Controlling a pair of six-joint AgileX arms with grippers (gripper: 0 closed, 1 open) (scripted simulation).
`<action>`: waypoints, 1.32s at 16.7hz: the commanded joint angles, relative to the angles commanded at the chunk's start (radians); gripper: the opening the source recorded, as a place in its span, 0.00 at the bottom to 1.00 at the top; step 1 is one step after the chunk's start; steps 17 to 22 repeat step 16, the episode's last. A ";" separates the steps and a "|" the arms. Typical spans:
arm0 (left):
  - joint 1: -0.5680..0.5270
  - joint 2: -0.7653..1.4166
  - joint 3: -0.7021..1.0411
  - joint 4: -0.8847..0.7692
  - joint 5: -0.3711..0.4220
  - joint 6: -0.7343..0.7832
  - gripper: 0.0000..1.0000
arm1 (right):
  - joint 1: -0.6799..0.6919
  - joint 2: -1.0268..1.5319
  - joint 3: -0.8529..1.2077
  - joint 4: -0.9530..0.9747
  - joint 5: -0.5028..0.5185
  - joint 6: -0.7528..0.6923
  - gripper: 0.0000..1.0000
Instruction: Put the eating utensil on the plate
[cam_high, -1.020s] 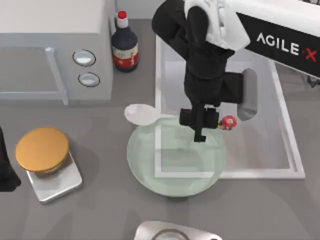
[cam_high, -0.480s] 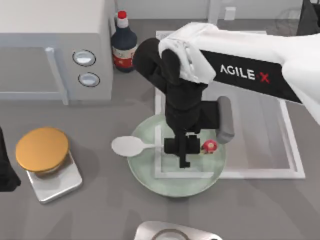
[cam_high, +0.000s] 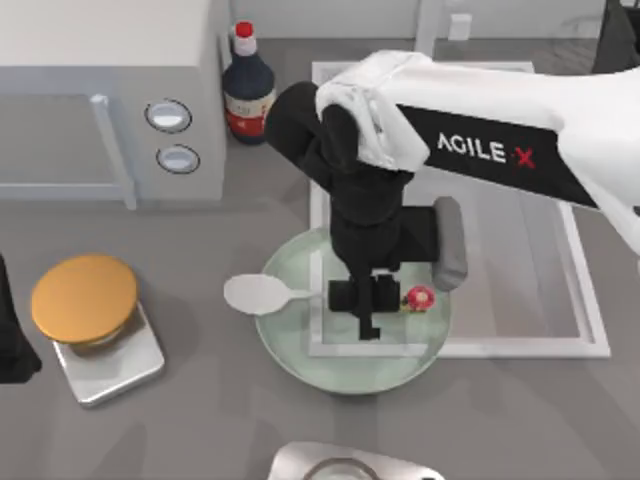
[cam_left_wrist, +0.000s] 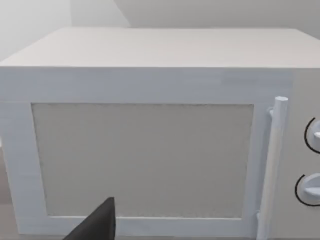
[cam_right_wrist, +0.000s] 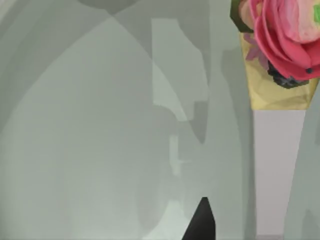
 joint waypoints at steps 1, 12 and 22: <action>0.000 0.000 0.000 0.000 0.000 0.000 1.00 | 0.000 0.000 0.000 0.000 0.000 0.000 0.30; 0.000 0.000 0.000 0.000 0.000 0.000 1.00 | 0.000 0.000 0.000 0.000 0.000 0.000 1.00; 0.000 0.000 0.000 0.000 0.000 0.000 1.00 | 0.000 0.000 0.000 0.000 0.000 0.000 1.00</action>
